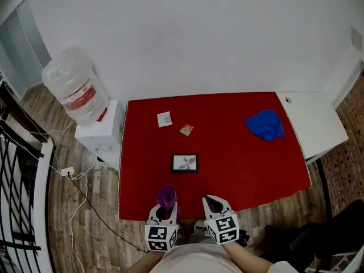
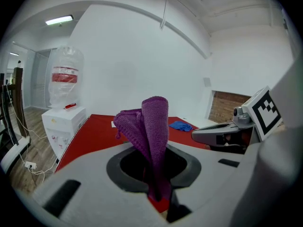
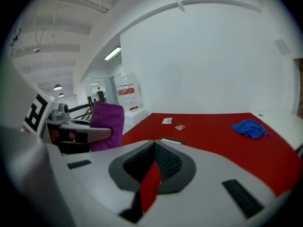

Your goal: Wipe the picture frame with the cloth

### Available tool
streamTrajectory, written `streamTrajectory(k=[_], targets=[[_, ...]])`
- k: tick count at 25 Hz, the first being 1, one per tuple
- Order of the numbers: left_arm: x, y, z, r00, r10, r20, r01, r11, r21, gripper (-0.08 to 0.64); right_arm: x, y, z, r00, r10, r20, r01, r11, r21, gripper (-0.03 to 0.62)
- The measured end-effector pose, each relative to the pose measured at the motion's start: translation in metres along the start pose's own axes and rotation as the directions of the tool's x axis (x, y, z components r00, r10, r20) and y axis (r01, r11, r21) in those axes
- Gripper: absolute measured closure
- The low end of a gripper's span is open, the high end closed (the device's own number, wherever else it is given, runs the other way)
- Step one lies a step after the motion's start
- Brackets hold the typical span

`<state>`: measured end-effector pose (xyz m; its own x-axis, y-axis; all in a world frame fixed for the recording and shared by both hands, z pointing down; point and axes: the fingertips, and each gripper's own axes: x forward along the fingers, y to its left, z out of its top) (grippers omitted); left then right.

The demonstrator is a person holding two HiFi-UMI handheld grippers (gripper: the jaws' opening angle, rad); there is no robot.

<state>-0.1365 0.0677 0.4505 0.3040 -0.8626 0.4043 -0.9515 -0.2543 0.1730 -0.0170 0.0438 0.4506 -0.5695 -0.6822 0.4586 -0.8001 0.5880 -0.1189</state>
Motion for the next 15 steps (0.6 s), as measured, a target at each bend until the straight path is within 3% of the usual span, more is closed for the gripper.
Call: streamTrajectory(k=[6, 15], targets=[[0.023, 0.008, -0.002, 1.000, 0.004, -0.018, -0.004, 1.000, 0.008, 0.499, 0.019, -0.014, 0.000, 1.000, 0.004, -0.014, -0.004, 1.000, -0.008, 0.588], [0.081, 0.038, -0.005, 0.999, -0.001, -0.050, 0.009, 0.990, 0.143, 0.499, 0.068, -0.038, -0.015, 0.998, -0.016, -0.053, 0.016, 1.000, 0.001, 0.588]])
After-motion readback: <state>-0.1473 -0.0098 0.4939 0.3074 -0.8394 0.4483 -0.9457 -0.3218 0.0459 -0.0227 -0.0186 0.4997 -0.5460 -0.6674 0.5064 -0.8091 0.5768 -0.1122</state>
